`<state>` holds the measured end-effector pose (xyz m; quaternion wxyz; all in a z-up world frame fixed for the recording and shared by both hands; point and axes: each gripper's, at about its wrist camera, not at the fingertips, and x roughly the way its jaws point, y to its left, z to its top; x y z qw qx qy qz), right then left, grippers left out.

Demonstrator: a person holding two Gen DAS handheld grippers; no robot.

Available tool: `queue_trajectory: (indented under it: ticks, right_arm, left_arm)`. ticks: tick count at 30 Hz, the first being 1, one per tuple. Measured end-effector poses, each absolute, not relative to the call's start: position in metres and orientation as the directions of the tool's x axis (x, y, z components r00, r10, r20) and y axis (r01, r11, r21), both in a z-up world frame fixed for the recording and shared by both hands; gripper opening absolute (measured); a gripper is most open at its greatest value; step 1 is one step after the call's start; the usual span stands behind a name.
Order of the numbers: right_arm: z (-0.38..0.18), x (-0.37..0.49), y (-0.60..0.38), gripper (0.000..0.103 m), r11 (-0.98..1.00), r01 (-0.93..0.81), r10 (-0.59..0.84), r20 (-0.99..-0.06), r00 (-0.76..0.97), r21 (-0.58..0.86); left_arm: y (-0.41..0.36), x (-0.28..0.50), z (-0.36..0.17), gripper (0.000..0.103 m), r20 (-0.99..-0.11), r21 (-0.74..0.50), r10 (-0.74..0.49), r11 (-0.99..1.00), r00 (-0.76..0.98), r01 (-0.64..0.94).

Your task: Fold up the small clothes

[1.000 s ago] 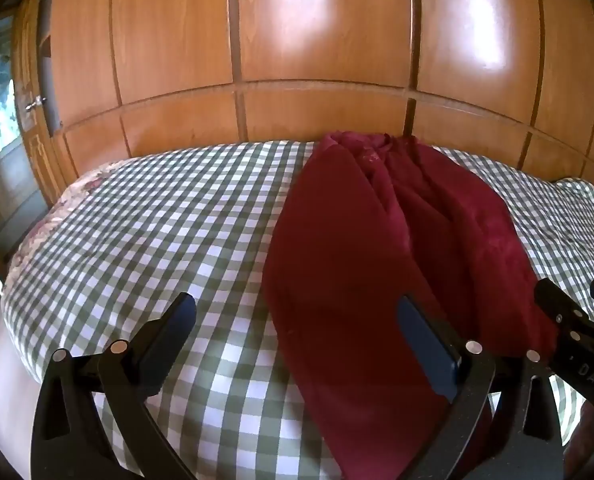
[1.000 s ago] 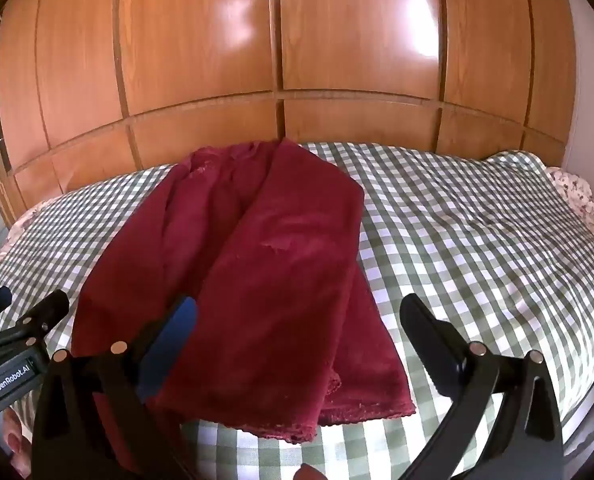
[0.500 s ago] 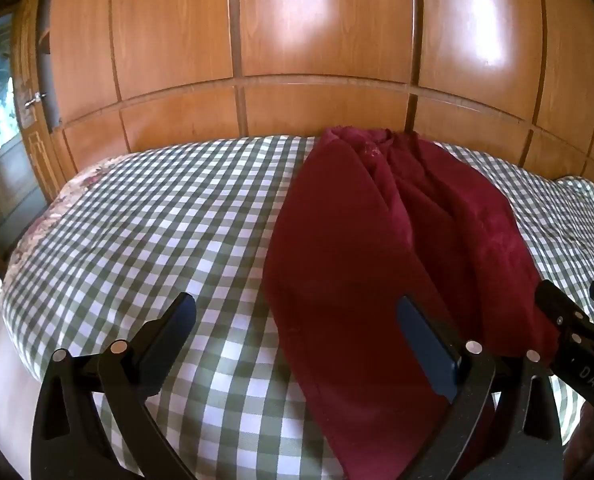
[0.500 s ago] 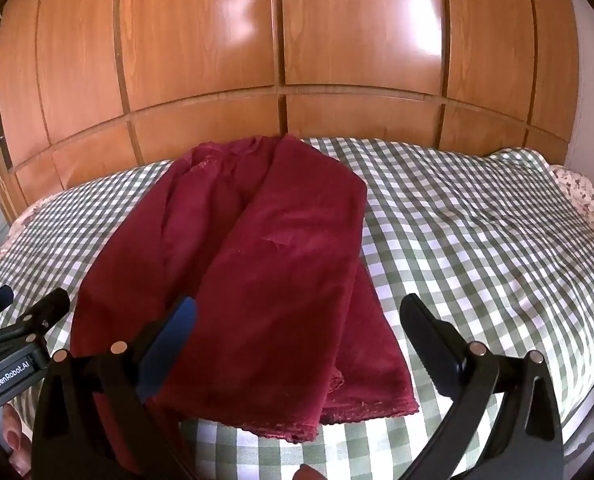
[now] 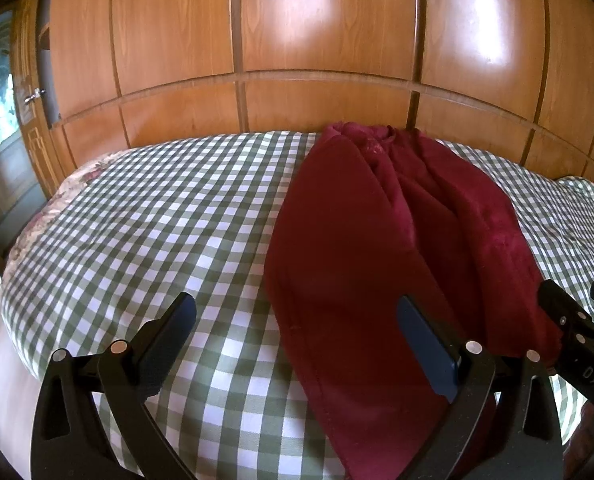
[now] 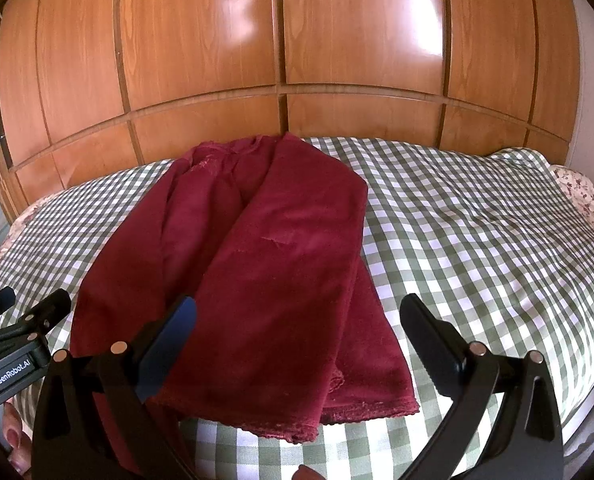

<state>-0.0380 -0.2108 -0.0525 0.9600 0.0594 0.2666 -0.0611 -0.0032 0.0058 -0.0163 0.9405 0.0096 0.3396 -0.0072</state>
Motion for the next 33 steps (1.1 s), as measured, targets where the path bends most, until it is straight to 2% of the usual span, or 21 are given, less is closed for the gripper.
queue_trajectory:
  ticks: [33]
  right_arm:
    - [-0.0555, -0.0370, -0.2115, 0.101, 0.986, 0.149, -0.085, -0.527, 0.846, 0.078]
  left_arm:
    - [0.0067, 0.0004, -0.0166, 0.099, -0.655, 0.006, -0.015, 1.000, 0.756, 0.026]
